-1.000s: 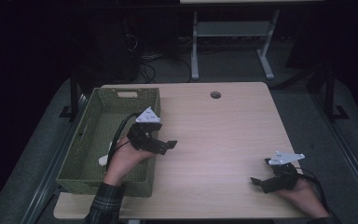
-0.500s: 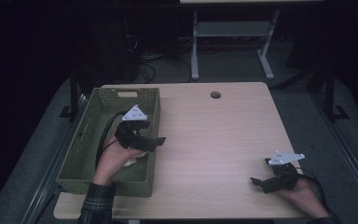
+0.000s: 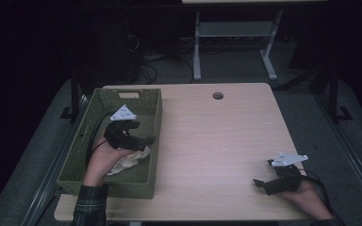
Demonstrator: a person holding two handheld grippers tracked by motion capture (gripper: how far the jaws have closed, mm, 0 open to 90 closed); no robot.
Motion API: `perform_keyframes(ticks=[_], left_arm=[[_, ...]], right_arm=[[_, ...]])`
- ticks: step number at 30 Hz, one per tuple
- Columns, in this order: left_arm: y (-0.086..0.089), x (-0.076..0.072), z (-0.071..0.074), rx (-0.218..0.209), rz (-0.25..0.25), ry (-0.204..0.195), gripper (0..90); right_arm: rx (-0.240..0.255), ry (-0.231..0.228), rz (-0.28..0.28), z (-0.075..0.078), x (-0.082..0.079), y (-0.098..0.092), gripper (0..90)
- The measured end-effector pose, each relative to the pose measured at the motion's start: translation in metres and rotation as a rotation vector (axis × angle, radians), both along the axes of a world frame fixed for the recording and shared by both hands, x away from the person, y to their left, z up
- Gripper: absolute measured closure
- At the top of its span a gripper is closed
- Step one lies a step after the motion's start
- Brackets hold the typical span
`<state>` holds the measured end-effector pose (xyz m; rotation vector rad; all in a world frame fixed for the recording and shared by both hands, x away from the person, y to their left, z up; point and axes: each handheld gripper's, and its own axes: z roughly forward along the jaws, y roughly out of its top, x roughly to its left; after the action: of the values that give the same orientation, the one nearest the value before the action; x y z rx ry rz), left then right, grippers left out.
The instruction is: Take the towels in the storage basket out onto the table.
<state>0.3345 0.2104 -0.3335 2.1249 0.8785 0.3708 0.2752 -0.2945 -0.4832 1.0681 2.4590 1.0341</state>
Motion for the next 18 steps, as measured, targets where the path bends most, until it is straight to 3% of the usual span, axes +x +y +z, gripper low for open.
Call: perform_keyframes(ticks=[13,18], left_arm=[[0.023,0.002,-0.006,0.036,0.055,0.018,14.1],[0.030,0.005,-0.014,0.071,0.081,0.030,14.1]], right_arm=[[0.000,0.000,0.000,0.000,0.000,0.000,2.0],[0.001,0.000,-0.001,0.000,0.000,0.000,2.0]])
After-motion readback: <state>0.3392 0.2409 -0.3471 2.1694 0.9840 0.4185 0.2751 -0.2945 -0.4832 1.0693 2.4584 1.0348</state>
